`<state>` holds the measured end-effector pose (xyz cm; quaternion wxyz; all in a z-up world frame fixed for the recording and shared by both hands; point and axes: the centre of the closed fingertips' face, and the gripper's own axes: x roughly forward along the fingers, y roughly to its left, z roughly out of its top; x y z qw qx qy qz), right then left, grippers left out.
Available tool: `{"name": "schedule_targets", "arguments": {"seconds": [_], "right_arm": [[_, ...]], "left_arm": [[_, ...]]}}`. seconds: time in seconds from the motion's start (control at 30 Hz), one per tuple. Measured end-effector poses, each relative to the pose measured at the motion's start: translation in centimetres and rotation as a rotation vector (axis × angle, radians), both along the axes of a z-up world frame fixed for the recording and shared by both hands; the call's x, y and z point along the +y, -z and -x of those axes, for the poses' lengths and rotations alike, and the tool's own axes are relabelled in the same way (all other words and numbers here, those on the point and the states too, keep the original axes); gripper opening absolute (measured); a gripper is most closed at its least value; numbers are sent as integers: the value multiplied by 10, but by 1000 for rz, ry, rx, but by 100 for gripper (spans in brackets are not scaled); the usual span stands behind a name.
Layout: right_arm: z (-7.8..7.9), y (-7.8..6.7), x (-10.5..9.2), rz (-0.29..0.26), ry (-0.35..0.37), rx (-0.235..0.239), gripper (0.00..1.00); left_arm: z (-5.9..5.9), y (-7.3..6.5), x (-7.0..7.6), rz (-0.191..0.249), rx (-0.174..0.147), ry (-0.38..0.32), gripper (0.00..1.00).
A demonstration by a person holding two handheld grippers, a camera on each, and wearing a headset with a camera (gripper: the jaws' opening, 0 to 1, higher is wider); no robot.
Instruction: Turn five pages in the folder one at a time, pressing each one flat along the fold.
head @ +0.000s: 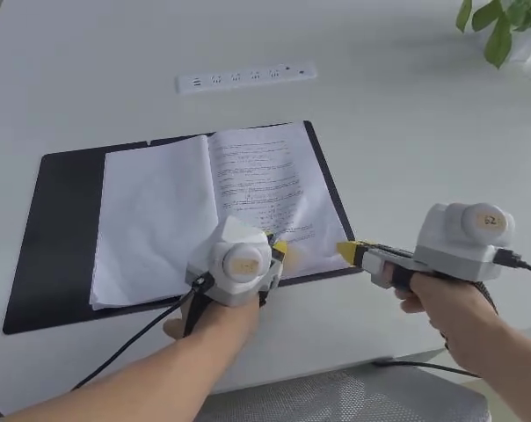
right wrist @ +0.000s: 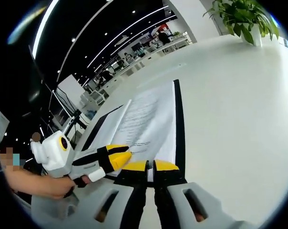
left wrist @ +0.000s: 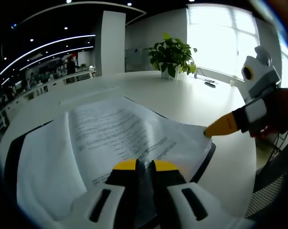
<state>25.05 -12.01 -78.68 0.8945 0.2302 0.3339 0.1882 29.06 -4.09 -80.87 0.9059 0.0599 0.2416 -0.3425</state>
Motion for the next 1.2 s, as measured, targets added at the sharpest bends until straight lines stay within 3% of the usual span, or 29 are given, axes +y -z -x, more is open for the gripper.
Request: {"name": "schedule_targets", "arguments": {"seconds": [0.17, 0.47, 0.53, 0.73, 0.93, 1.2], "right_arm": [[0, -1, 2, -13, 6, -3, 0], [-4, -21, 13, -5, -21, -81, 0], [-4, -25, 17, -5, -26, -96, 0], [-4, -35, 25, -2, -45, -126, 0], [0, -50, 35, -18, -62, -162, 0], [4, -84, 73, -59, -156, -248, 0]], "left_arm": [[0, 0, 0, -1, 6, 2, 9], [2, -2, 0, 0, 32, 35, 11], [5, -4, 0, 15, 52, 42, 14], [15, -6, 15, -14, 59, 44, 14], [25, -19, 35, 23, 62, 39, 16], [36, -44, 65, 59, 55, 44, 17]]}}
